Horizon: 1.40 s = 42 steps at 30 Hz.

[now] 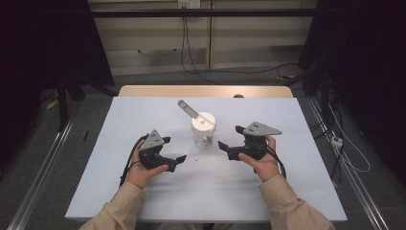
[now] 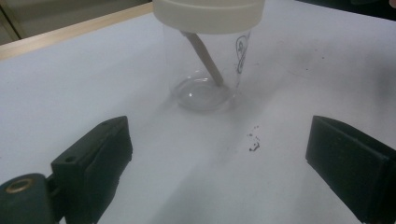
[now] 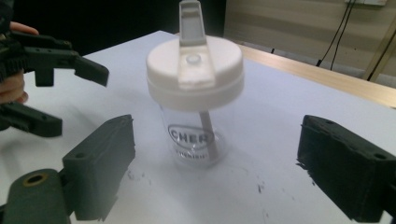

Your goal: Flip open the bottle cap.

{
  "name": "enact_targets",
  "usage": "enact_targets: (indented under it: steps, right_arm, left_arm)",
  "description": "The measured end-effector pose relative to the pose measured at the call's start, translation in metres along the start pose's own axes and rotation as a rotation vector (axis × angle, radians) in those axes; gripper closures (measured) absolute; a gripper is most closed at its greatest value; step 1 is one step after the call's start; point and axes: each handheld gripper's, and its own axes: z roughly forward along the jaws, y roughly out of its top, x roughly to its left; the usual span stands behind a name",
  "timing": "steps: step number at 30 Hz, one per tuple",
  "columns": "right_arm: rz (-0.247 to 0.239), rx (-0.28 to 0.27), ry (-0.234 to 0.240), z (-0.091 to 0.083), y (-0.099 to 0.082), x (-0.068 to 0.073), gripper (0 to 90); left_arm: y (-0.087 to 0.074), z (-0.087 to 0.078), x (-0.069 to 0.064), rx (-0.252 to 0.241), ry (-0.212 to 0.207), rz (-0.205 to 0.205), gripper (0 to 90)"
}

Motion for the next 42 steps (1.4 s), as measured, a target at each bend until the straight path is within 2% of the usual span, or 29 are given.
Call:
enact_targets:
  steps: [5,13,14,19,25,33,42]
  right_arm:
    - [0.009,0.019,-0.016,-0.010,-0.015,-0.004,8.4]
    - [-0.004,0.048,-0.035,-0.027,-0.037,-0.005,6.8]
    - [-0.002,0.052,-0.036,-0.029,-0.039,-0.005,6.5]
    - [-0.001,0.050,-0.039,-0.042,-0.048,-0.006,6.4]
    - [-0.003,0.053,-0.049,-0.056,-0.059,-0.009,6.3]
    - [0.007,0.053,-0.069,-0.074,-0.069,-0.014,6.2]
    - [0.003,0.058,-0.075,-0.076,-0.071,-0.015,6.0]
  left_arm:
    - [-0.006,-0.011,0.003,0.005,0.007,-0.005,6.6]
    - [-0.017,-0.025,0.007,0.011,0.017,-0.007,6.6]
    - [-0.020,-0.028,0.007,0.009,0.017,-0.020,6.6]
    - [-0.025,-0.037,0.011,0.015,0.025,-0.021,6.6]
    - [-0.036,-0.052,0.016,0.011,0.039,-0.055,6.5]
    - [-0.044,-0.061,0.018,0.021,0.046,-0.058,6.6]
    - [-0.045,-0.061,0.018,0.026,0.050,-0.056,6.4]
